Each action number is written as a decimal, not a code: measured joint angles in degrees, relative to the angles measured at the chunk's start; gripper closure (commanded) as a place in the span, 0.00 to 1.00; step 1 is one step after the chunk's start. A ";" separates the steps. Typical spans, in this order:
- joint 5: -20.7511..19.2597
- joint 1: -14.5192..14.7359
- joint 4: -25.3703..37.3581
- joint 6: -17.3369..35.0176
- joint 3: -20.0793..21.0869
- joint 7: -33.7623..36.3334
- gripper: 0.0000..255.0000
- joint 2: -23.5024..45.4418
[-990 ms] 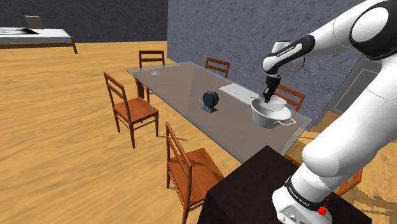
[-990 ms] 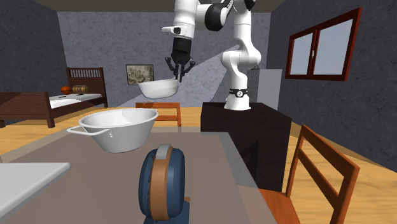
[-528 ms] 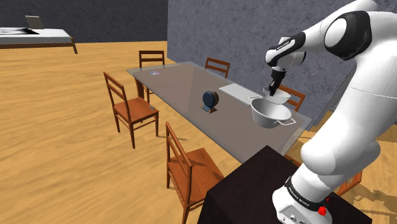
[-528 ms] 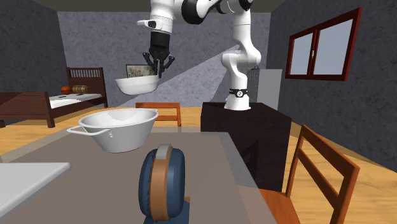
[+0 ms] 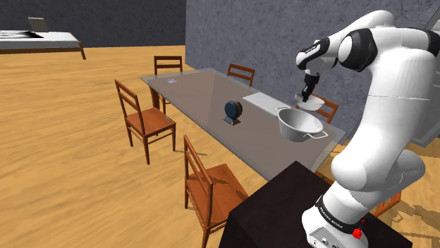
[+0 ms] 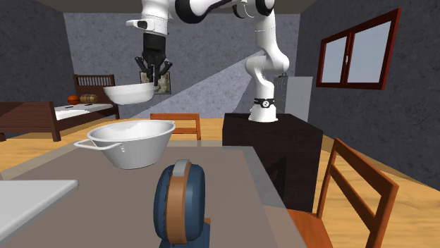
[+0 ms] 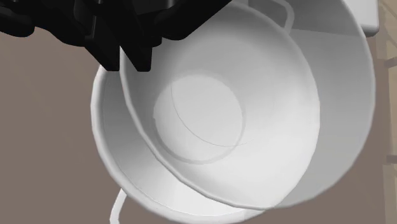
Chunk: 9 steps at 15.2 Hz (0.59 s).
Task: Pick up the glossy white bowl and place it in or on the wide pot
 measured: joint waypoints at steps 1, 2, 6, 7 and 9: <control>0.10 -0.09 -0.41 0.64 0.03 -0.09 1.00 0.25; 0.22 -0.16 -0.77 1.30 0.09 -0.12 1.00 0.57; 0.73 -0.43 -2.06 3.85 0.33 -0.26 1.00 1.90; 0.84 -0.43 -2.34 4.44 0.42 -0.20 1.00 2.23; 1.12 -0.59 -3.09 5.85 0.56 -0.29 1.00 2.94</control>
